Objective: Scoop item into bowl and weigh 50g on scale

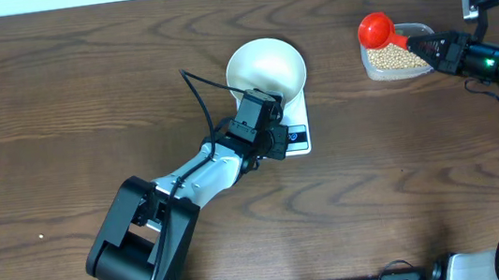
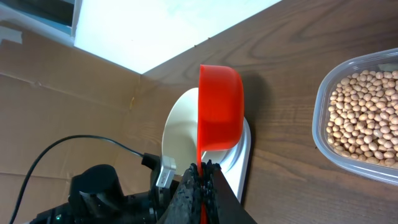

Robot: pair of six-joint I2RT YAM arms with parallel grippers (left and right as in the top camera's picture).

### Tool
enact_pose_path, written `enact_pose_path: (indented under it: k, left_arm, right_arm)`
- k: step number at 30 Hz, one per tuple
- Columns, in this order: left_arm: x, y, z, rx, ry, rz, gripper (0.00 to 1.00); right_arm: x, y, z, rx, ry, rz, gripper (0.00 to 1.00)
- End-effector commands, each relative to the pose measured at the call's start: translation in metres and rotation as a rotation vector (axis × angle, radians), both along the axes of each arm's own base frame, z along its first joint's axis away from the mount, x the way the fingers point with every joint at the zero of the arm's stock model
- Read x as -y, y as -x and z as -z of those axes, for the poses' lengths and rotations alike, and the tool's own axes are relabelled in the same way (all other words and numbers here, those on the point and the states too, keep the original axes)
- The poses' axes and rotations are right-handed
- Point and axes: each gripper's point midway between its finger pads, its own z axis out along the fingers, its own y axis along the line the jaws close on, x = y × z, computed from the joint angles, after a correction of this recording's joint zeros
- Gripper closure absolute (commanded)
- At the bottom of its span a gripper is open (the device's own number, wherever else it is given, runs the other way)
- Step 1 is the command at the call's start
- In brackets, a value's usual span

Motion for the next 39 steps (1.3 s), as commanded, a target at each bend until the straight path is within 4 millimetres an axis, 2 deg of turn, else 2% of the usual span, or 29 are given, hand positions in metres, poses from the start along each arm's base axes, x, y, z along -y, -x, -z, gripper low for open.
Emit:
enact_pose_path:
  k: [1, 4, 9, 15, 19, 28, 39]
  left_arm:
    - [-0.035, 0.006, 0.036, -0.050, -0.151, -0.077, 0.93]
    - [-0.034, 0.007, 0.036, -0.052, -0.147, -0.073, 0.93]
    - [-0.020, 0.010, 0.028, -0.051, -0.095, 0.001, 0.93]
    - [-0.013, 0.000, -0.015, 0.050, -0.045, 0.020, 0.92]
    - [-0.012, -0.001, -0.035, 0.088, -0.024, 0.023, 0.93]
    - [-0.011, 0.002, -0.027, 0.063, -0.033, 0.033, 0.93]
    - [-0.010, 0.003, -0.025, 0.057, -0.027, 0.039, 0.93]
  right_arm:
    - [0.001, -0.001, -0.011, 0.034, 0.011, -0.006, 0.99]
    - [0.001, 0.000, -0.011, 0.034, 0.011, -0.006, 0.99]
    - [0.001, 0.000, -0.010, 0.034, 0.011, -0.006, 0.99]
    - [0.001, -0.001, -0.011, 0.038, 0.014, -0.007, 0.99]
    - [0.001, -0.001, -0.011, 0.040, 0.016, -0.008, 0.99]
    - [0.001, -0.001, -0.011, 0.040, 0.016, -0.008, 0.99]
    - [0.001, -0.001, -0.010, 0.040, 0.016, -0.007, 0.99]
